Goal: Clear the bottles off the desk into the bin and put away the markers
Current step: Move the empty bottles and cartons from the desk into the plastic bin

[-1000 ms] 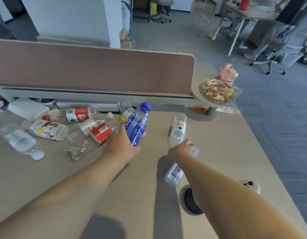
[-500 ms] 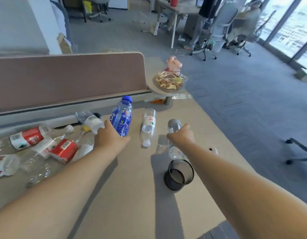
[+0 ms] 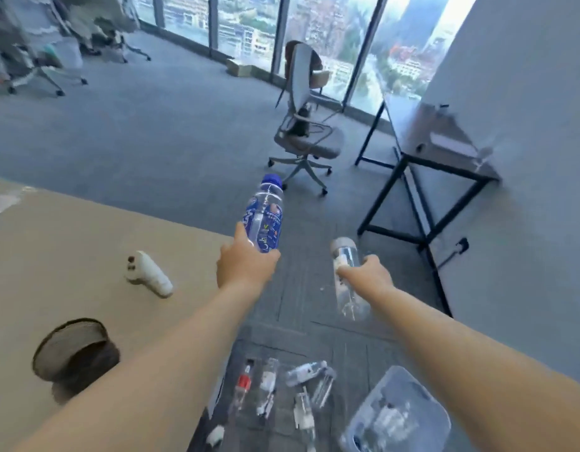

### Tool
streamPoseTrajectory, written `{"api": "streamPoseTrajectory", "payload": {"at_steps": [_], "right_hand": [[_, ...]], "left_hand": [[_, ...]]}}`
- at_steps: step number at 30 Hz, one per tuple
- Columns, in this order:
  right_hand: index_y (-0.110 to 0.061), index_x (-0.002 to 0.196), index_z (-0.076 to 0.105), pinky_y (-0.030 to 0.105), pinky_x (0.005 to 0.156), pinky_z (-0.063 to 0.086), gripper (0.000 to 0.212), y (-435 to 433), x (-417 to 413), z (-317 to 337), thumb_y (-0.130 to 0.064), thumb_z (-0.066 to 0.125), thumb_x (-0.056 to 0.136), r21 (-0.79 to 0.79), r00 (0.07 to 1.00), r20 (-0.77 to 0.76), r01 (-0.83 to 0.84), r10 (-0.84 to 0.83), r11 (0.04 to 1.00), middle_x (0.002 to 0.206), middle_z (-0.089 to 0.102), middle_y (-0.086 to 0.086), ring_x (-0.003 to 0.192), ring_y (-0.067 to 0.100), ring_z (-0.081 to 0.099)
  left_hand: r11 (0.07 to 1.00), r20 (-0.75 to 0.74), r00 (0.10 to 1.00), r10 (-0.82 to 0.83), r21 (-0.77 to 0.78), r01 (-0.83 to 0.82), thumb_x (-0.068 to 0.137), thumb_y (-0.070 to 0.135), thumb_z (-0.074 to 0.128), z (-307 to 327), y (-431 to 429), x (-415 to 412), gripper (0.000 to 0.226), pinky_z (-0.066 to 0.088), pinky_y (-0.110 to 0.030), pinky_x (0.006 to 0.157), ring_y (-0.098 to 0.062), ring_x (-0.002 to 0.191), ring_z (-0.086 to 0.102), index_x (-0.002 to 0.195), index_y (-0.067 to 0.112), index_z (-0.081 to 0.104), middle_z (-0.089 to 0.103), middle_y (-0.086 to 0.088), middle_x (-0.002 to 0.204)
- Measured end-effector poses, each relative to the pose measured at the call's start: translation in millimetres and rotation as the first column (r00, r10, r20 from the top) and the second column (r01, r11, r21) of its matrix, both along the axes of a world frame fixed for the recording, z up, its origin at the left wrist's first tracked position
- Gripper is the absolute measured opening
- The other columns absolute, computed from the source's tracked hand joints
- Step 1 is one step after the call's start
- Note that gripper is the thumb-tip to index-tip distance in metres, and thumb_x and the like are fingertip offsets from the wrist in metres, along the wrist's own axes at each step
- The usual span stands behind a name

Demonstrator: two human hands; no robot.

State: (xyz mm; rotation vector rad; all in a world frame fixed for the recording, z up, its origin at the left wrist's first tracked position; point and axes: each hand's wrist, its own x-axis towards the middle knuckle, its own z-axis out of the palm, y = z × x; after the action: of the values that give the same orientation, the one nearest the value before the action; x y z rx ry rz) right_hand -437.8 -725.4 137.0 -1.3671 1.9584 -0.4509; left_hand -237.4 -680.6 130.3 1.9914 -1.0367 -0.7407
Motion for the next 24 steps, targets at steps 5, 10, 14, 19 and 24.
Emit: {"api": "streamPoseTrajectory", "payload": {"at_steps": [5,10,14,19,24], "right_hand": [[-0.003,0.124,0.046,0.034,0.074,0.049,0.060,21,-147,-47,-0.036,0.065,0.078,0.150,0.942,0.035,0.326,-0.334,0.933,0.110,0.060,0.013,0.093,0.028,0.061],[0.000,0.120,0.049,0.035,0.075,0.049,0.060,73,-265,-119,-0.032,0.067,0.072,0.345,0.834,-0.017,0.523,-0.552,0.779,0.099,0.060,0.012,0.091,0.030,0.060],[0.005,0.124,0.048,0.033,0.072,0.042,0.069,99,-323,-161,-0.031,0.069,0.069,0.417,0.730,-0.059,0.638,-0.681,0.647,0.108,0.060,0.020,0.101,0.035,0.059],[-0.003,0.144,0.026,0.030,0.075,0.039,0.073,110,-355,-190,-0.034,0.059,0.087,0.417,0.766,-0.101,0.612,-0.635,0.672,0.127,0.052,0.018,0.105,0.031,0.054],[-0.006,0.141,0.033,0.028,0.066,0.040,0.060,123,-367,-206,-0.030,0.054,0.090,0.446,0.754,-0.074,0.610,-0.652,0.655,0.104,0.055,0.009,0.084,0.022,0.052]], "left_hand": [[0.956,-0.030,0.974,-0.223,0.189,0.224,0.075,0.037,0.065,-37,-39,-126,0.065,0.036,-0.029,0.072,-0.029,0.084,0.049,0.134,0.025,0.041,0.056,-0.014,0.116],[0.839,-0.146,0.921,-0.361,0.381,0.389,0.075,0.032,0.069,-99,-40,-233,0.052,0.039,-0.028,0.072,-0.028,0.086,0.053,0.122,0.020,0.051,0.062,-0.008,0.113],[0.720,-0.133,0.853,-0.505,0.479,0.502,0.074,0.033,0.070,-145,-34,-285,0.052,0.038,-0.027,0.071,-0.024,0.085,0.054,0.121,0.022,0.050,0.060,-0.003,0.106],[0.604,-0.142,0.782,-0.607,0.557,0.569,0.075,0.035,0.071,-184,-35,-320,0.054,0.039,-0.026,0.066,-0.021,0.084,0.056,0.121,0.021,0.046,0.059,-0.003,0.106],[0.522,-0.186,0.729,-0.659,0.585,0.621,0.075,0.036,0.073,-206,-27,-362,0.058,0.044,-0.029,0.074,-0.022,0.090,0.056,0.124,0.018,0.046,0.059,-0.003,0.107]]}}
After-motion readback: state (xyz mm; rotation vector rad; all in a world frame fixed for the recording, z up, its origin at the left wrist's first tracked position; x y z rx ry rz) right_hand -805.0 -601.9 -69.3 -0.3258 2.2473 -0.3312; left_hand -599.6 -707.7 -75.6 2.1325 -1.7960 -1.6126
